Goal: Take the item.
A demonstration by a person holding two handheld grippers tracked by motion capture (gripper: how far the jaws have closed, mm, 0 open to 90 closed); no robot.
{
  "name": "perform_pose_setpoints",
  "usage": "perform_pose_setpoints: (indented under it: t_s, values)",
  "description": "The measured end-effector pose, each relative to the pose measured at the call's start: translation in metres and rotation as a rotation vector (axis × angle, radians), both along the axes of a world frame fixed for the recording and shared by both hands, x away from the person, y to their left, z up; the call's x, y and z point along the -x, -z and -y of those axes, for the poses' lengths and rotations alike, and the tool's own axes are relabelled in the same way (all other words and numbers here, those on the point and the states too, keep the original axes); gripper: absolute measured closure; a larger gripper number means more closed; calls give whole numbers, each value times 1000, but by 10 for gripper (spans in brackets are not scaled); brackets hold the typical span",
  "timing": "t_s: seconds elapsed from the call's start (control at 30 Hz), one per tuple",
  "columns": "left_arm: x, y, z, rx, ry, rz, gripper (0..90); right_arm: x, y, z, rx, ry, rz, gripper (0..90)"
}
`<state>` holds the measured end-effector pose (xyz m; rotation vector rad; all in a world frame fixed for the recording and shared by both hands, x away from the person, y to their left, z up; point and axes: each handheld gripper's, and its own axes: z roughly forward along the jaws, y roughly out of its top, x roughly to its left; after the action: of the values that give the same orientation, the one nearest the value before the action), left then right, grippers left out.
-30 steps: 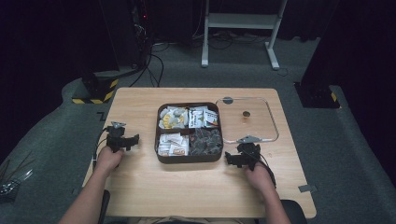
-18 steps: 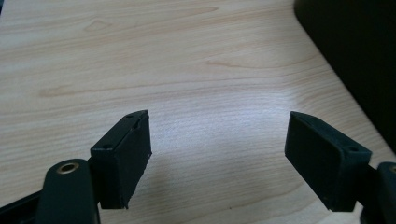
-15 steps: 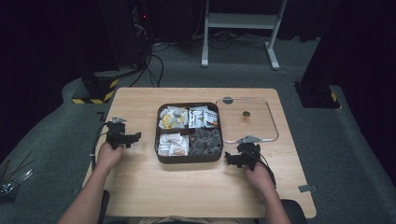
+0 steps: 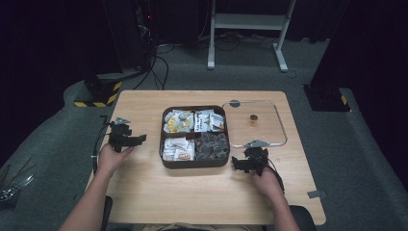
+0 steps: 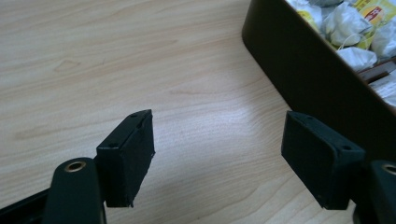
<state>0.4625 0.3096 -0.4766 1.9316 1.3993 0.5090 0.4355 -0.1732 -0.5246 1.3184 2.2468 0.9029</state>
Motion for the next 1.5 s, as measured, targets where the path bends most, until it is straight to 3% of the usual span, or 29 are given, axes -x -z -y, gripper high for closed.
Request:
perform_pose_setpoints:
  t_s: [0.3, 0.43, 0.53, 0.67, 0.9, 1.5]
  values:
    - [-2, -12, 12, -6, 113, 14, 288, 0, 0, 0, 2, -3, 1, 80]
    - [-2, -14, 16, -14, 125, 19, 291, -1, 0, 0, 3, -5, 2, 79]
    - [-3, -17, 17, 2, 135, 23, 303, -1, 0, 0, 3, -6, 2, 79]
    - [-5, -21, 19, 39, 156, -3, 344, -1, 0, 0, 3, -6, 2, 79]
    - [-5, -29, 31, 39, 199, 0, 408, -1, 0, 0, 3, -6, 2, 79]
    - [-5, -36, 63, 58, 301, 16, 433, -1, 0, 0, 3, -7, 2, 79]
